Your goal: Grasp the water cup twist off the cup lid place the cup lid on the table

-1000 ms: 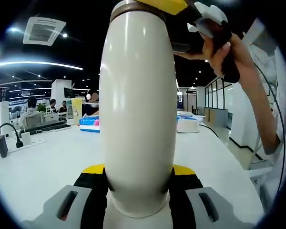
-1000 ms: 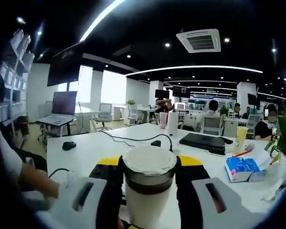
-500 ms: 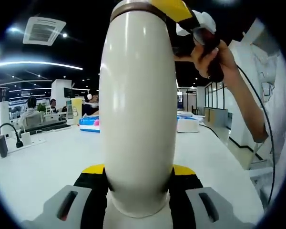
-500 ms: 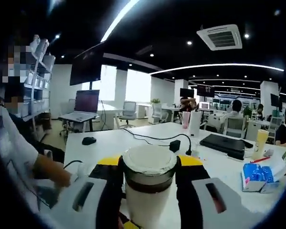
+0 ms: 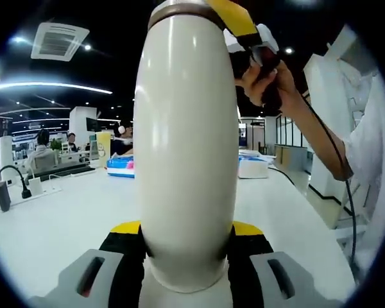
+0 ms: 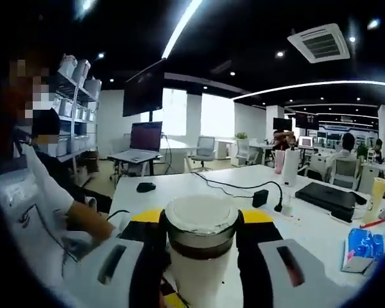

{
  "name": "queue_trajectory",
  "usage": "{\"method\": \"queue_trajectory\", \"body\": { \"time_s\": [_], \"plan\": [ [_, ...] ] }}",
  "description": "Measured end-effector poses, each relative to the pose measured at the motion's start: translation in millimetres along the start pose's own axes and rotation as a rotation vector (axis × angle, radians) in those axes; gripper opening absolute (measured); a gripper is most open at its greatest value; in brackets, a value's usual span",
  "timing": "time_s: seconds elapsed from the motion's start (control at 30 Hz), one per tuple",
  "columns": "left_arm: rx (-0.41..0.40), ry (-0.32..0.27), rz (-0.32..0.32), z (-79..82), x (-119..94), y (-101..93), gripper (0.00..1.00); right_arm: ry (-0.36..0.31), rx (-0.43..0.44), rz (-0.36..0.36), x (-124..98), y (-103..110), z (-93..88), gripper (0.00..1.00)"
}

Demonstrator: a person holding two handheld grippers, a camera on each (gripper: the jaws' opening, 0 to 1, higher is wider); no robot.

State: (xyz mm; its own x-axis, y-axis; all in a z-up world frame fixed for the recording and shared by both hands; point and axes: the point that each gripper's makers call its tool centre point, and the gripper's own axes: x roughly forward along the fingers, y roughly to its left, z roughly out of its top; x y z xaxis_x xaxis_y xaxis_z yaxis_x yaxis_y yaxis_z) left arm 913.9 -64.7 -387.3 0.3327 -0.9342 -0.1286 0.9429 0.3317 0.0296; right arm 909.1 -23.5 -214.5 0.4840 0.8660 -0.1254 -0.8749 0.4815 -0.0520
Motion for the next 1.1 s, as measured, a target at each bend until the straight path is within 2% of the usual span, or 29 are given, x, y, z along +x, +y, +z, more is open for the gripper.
{"method": "queue_trajectory", "body": {
  "time_s": [0.13,0.43,0.63,0.93,1.1],
  "plan": [
    [0.001,0.000,-0.001,0.1,-0.1,0.1,0.51,-0.001,0.004,0.037,0.0,1.1,-0.2,0.45],
    [0.001,0.000,-0.001,0.0,0.0,-0.4,0.51,-0.003,-0.010,0.177,-0.7,5.4,-1.4,0.45],
    [0.001,0.000,-0.002,0.3,0.3,-0.8,0.51,0.001,-0.014,0.233,-0.6,7.7,-1.7,0.45],
    [0.001,0.001,-0.002,0.4,0.7,-0.5,0.51,0.038,-0.031,0.229,-1.2,6.4,-2.0,0.46],
    [0.004,0.001,-0.001,0.3,1.2,-0.8,0.51,0.105,-0.028,0.173,-4.1,2.0,-0.5,0.47]
  ]
}}
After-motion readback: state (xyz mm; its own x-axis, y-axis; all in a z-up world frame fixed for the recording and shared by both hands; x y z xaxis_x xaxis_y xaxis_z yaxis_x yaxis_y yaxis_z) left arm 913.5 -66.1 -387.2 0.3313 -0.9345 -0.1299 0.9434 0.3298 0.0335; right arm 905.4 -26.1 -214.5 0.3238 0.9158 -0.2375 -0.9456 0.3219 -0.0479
